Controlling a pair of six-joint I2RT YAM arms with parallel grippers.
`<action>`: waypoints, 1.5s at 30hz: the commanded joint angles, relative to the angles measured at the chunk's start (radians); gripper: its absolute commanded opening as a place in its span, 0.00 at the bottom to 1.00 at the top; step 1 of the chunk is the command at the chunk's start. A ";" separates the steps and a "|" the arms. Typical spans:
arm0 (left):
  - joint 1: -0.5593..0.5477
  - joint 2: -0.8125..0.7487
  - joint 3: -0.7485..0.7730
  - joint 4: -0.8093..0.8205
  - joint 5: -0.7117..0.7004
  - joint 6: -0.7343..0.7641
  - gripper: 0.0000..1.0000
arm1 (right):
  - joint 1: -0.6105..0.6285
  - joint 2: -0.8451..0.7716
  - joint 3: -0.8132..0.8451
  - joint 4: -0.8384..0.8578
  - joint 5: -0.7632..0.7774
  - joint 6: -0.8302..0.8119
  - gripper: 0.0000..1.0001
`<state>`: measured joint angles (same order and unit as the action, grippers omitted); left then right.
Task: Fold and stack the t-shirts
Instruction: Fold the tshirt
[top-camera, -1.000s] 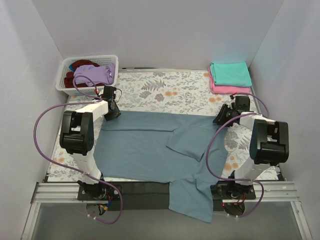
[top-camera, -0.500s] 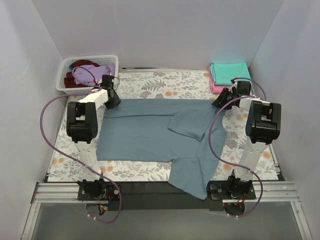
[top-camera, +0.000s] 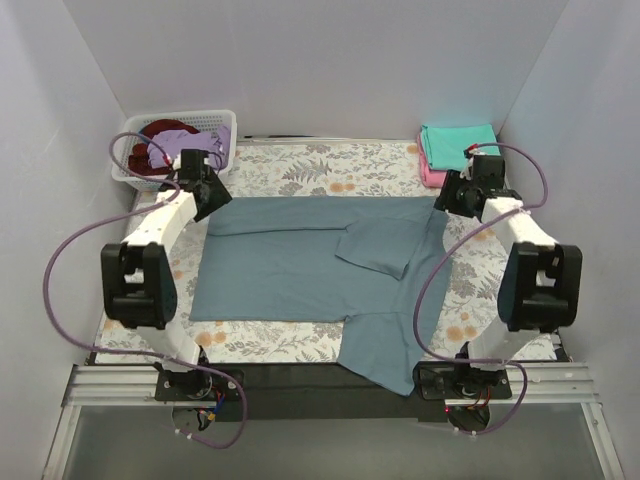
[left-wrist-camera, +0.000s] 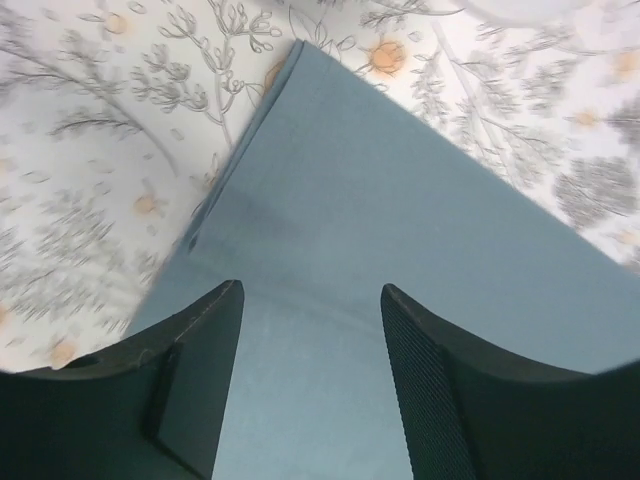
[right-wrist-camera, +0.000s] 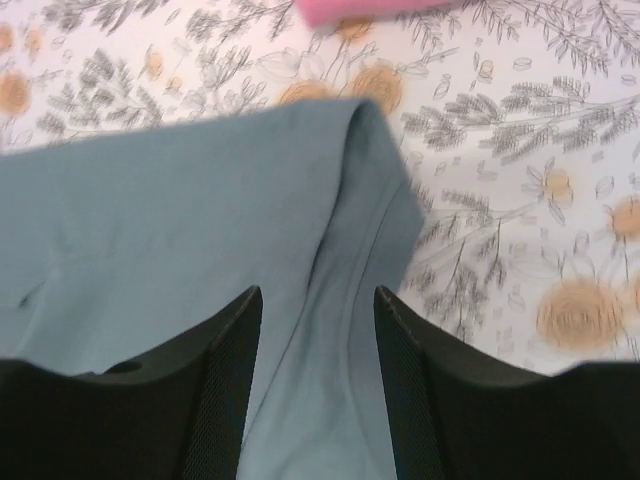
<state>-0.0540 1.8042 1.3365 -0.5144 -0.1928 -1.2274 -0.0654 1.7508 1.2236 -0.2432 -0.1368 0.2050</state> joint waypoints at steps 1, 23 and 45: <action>0.005 -0.256 -0.080 -0.079 -0.022 -0.007 0.57 | 0.102 -0.215 -0.163 -0.073 0.159 -0.010 0.56; 0.003 -0.450 -0.378 -0.237 -0.037 -0.209 0.59 | 0.311 -0.544 -0.440 -0.137 0.124 0.047 0.57; -0.007 0.090 -0.002 -0.049 -0.014 -0.192 0.49 | 0.217 -0.004 -0.088 0.001 0.124 -0.055 0.55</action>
<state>-0.0563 1.8832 1.2892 -0.5770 -0.1795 -1.4128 0.1596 1.7271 1.0805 -0.2836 -0.0216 0.1753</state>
